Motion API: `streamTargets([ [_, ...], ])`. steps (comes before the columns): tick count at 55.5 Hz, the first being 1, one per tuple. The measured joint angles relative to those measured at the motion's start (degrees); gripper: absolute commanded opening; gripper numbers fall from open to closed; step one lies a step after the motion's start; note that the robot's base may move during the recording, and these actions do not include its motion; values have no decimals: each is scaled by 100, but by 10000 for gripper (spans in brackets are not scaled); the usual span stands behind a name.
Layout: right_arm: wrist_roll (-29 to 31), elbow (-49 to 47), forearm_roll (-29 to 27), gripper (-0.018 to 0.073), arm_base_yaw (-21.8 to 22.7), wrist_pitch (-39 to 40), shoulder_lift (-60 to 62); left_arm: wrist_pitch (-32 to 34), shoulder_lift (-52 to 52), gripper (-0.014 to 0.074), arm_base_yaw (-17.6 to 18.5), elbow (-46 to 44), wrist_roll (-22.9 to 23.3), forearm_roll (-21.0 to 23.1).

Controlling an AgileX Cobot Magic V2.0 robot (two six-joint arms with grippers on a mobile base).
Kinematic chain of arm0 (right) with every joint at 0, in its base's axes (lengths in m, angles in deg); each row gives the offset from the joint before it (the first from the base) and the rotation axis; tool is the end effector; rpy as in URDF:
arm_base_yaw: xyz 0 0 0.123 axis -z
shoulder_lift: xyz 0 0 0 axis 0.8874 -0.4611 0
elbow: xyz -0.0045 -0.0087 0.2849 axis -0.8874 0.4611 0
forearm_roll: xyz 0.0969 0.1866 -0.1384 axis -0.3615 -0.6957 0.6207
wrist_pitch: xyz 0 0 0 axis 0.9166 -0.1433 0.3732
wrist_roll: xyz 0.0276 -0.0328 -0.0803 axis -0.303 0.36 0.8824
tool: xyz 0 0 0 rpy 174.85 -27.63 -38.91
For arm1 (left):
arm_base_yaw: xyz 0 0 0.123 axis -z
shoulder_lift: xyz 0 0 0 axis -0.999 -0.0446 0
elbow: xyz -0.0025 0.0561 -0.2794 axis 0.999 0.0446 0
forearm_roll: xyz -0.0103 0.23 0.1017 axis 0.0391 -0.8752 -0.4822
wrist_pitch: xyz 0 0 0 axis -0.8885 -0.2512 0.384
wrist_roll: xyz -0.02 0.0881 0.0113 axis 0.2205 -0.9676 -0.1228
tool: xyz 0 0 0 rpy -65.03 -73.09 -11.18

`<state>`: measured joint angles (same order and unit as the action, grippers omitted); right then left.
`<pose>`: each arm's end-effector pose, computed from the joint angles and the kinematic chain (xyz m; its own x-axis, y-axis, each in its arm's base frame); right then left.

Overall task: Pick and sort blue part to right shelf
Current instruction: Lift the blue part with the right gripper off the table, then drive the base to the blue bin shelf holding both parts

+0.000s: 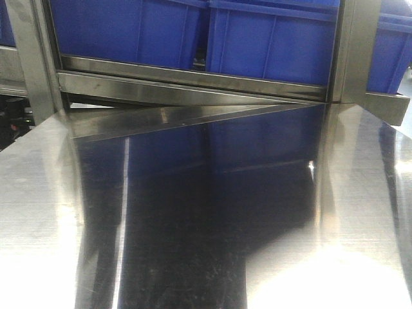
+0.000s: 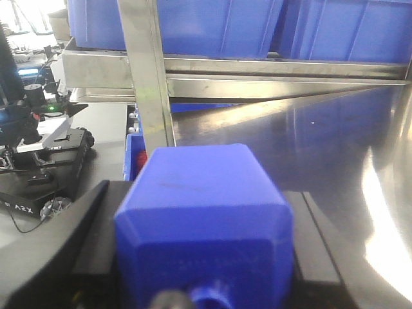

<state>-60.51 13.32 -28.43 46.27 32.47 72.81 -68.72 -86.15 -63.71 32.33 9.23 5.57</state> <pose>0.0382 0.0112 0.2891 -0.1978 -0.0887 -0.9762 -0.2862 0.9577 -0.0291 0.0122 0.0192 0.2982 -0.1694 0.0411 -0.9847 0.1630 0.9865 0.0132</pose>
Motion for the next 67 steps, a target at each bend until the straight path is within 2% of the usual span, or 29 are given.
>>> streamTargets([
  [14,0,0,0,174,0,55,818,0,0,337,0,0,0,0],
  [67,0,0,0,174,0,55,818,0,0,337,0,0,0,0],
])
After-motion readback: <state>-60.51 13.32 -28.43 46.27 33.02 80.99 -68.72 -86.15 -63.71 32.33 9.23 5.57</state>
